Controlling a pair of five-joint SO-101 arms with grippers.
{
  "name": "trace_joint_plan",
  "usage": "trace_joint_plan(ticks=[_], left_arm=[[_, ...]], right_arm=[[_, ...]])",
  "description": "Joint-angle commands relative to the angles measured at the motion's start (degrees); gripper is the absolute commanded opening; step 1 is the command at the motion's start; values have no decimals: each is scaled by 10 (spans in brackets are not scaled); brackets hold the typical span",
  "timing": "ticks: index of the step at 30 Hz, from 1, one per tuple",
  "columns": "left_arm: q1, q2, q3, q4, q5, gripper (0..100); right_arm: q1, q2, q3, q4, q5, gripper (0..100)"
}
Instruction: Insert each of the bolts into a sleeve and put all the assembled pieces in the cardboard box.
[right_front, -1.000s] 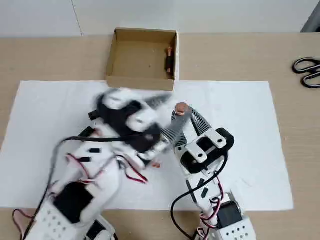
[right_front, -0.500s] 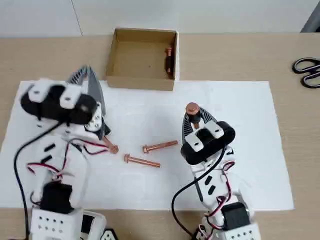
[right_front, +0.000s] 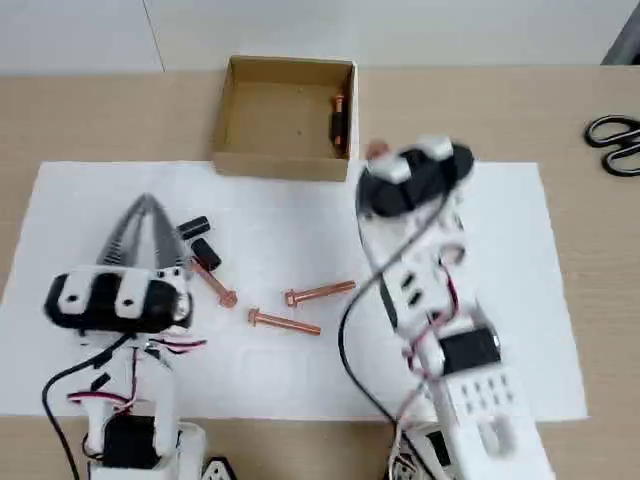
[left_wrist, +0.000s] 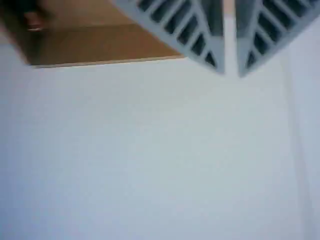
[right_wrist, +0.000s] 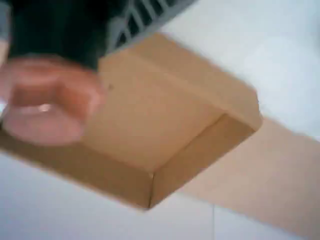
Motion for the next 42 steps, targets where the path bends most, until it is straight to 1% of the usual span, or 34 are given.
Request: trace_joint_plan(ticks=[1,4,9,14,17,24,33,36,38,40,42], left_arm=[[-77,-10,0,-39,3,5],[-121,-10,0,-57,3,5],[-158,-10,1,-40,3,5],[-170,-10,1,-16,2,5],[-178,-10,1,-17,2,5],[-187,-10,1,-17,2,5],[-187,-10,1,-17,3,5],[-185,-10,13,-17,3,5],[-187,-10,25,-17,3,5],[-187,-10,32,-17,3,5],[-186,-10,33,-17,3,5]], right_arm=[[0,155,-127,-57,-6,4],[0,278,-231,-87,-6,4],[-7,477,-443,-100,-4,4],[-12,674,-651,-101,-4,4],[-17,782,-764,-95,-4,4],[-29,986,-966,-48,-6,4],[-37,1176,-1158,-48,-6,5],[-38,1213,-1204,-47,-4,8],[-37,1227,-1224,-27,-3,9],[-35,1234,-1233,20,5,42],[-32,1236,-1233,61,9,124]])
